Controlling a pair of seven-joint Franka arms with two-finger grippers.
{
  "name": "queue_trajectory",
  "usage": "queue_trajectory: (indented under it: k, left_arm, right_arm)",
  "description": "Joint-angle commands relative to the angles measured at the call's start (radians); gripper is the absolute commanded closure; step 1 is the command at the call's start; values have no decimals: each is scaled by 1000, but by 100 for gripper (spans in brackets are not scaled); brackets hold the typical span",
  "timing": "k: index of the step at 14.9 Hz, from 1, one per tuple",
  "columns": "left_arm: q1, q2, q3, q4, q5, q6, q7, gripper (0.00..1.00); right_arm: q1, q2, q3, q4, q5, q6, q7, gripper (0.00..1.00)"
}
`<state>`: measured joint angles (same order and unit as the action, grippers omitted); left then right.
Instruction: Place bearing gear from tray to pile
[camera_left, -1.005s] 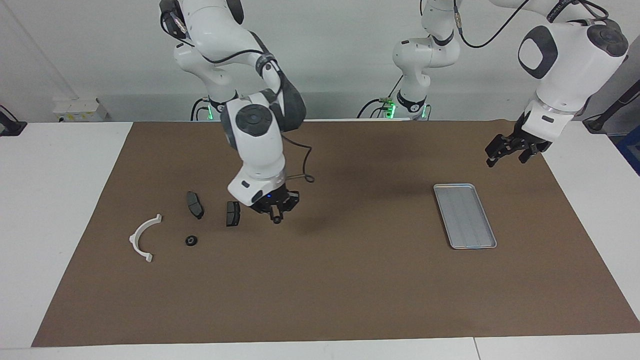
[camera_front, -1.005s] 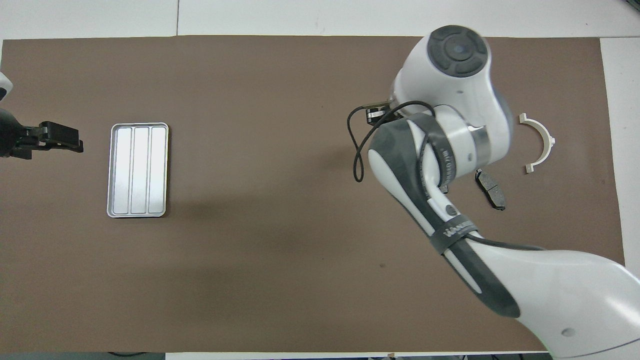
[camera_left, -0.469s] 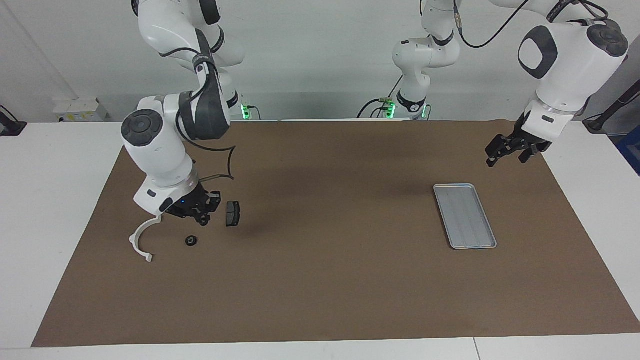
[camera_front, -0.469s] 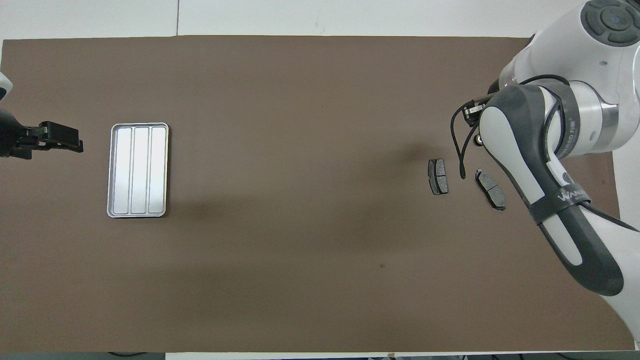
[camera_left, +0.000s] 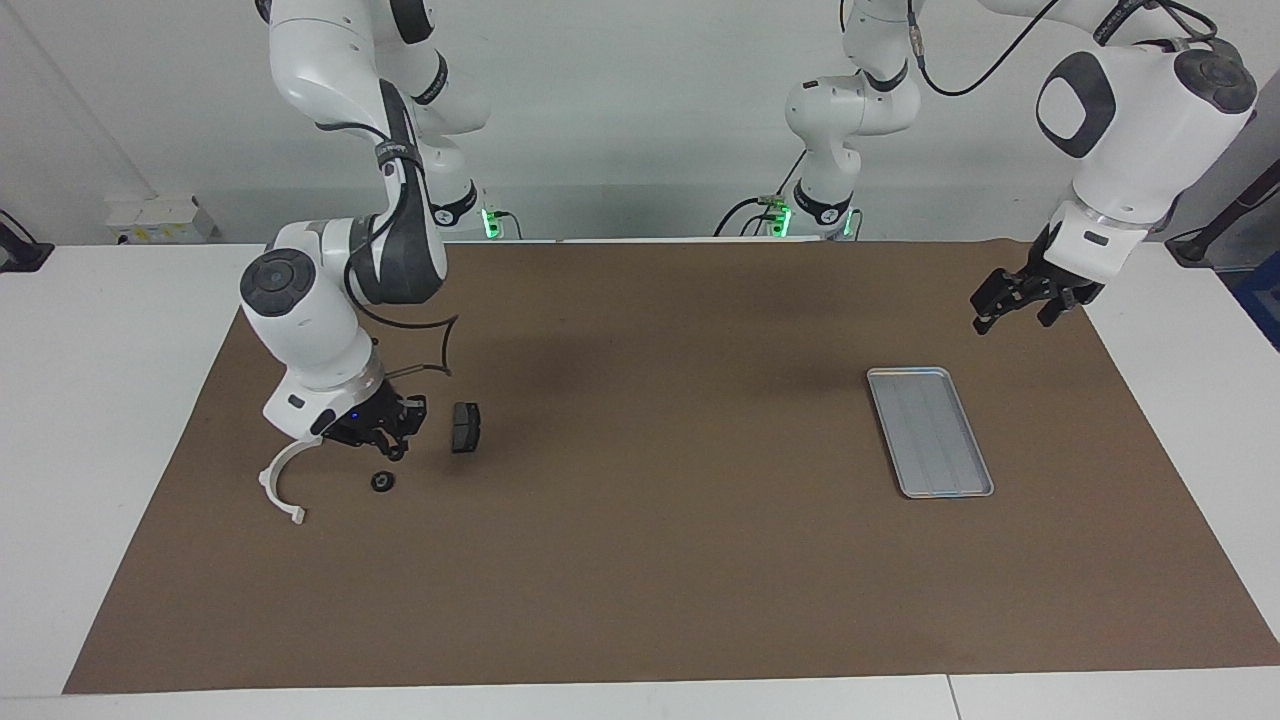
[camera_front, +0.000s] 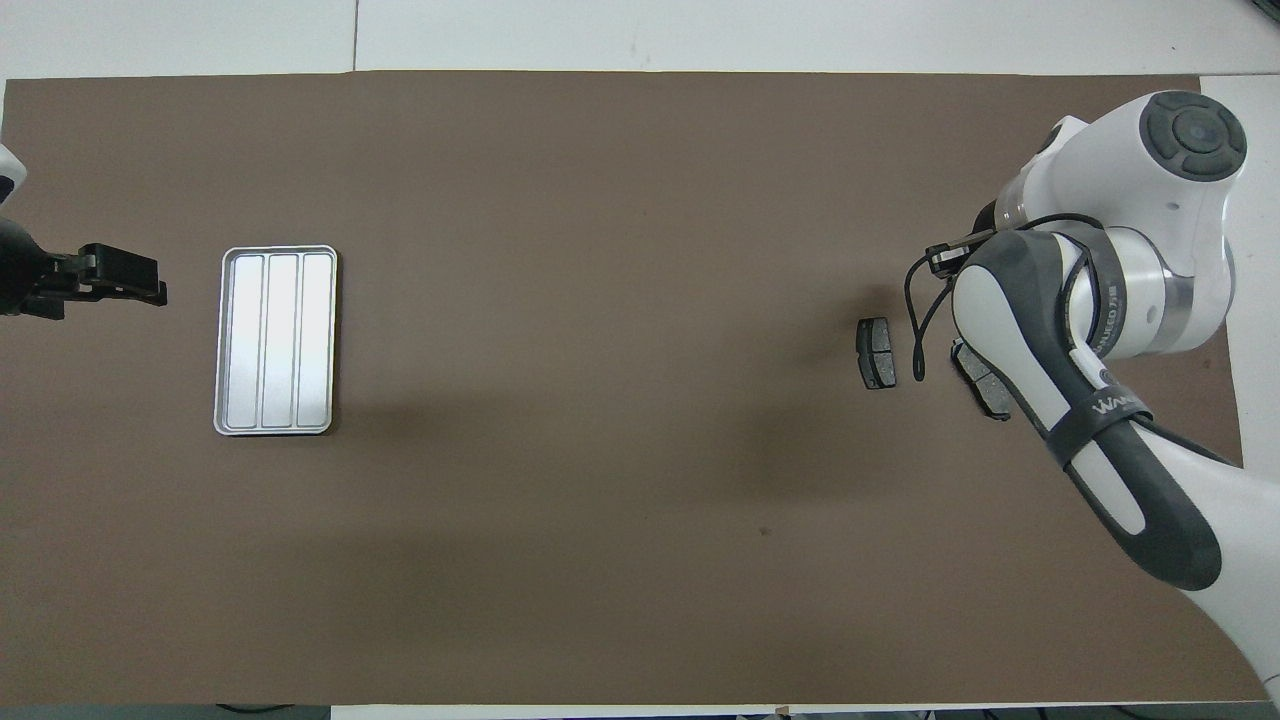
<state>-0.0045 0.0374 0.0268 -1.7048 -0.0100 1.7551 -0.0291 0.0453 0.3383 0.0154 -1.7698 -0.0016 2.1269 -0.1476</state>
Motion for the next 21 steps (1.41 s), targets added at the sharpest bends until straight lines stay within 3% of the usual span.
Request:
queue_trajectory:
  k: [1,13,21]
  left_arm:
    - [6,-16,-2,-19,10,17,1,0]
    - [6,-17,-1,-24,10,17,1,0]
    - [8,-17,-1,-24,10,18,1,0]
  right_arm:
    - [-8,-10,11,-43,18,53,-13,100]
    - [-1,91,18,-60,22,180,16,100]
    - [13,107,18,-91,23,218,17,100]
